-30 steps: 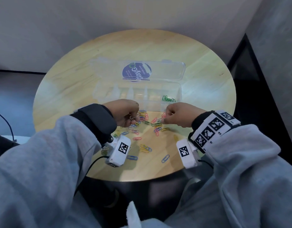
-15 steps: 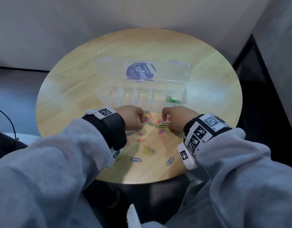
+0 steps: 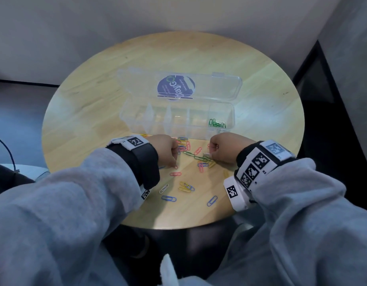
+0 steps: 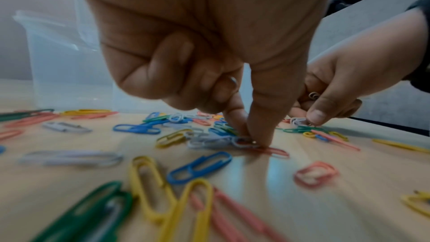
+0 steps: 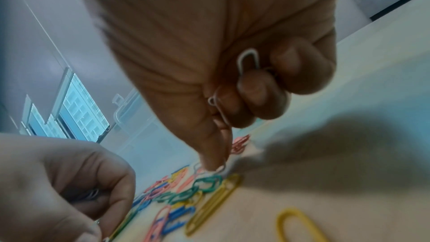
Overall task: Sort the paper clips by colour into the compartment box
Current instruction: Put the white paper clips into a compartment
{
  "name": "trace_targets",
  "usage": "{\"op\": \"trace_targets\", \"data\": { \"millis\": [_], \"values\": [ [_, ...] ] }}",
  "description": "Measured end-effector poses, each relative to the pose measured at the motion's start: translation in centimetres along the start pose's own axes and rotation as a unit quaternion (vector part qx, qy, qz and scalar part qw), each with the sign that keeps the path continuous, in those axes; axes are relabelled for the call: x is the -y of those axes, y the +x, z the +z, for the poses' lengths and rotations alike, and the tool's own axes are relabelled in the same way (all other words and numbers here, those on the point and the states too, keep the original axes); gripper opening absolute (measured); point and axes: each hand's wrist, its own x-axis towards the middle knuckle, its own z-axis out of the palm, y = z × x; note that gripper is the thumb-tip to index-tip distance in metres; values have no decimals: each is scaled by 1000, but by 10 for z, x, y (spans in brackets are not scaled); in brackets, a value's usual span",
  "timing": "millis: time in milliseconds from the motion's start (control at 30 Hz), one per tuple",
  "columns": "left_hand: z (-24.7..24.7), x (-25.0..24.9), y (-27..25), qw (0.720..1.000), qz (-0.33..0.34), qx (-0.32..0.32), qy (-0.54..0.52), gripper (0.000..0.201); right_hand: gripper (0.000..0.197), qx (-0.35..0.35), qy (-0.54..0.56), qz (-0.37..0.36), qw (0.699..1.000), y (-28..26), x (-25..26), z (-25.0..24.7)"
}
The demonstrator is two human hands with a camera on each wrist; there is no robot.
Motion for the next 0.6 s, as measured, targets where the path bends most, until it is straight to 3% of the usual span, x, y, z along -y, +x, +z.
{"op": "trace_targets", "data": {
  "millis": [133,267,433,600],
  "values": [
    [0,3,-1,1000,-1,10,-10,15,11,4,43,5,999,-2,-2,-1],
    [1,5,-1,1000,1,18,-15,14,18,46,152,30,987,-7,-2,-9],
    [1,5,-3,999,1,27,-34,12,22,74,309,33,948,-9,-5,-8],
    [-8,12,-7,987,3,23,-161,9,30,76,433,-2,898,-10,-4,-13]
  ]
}}
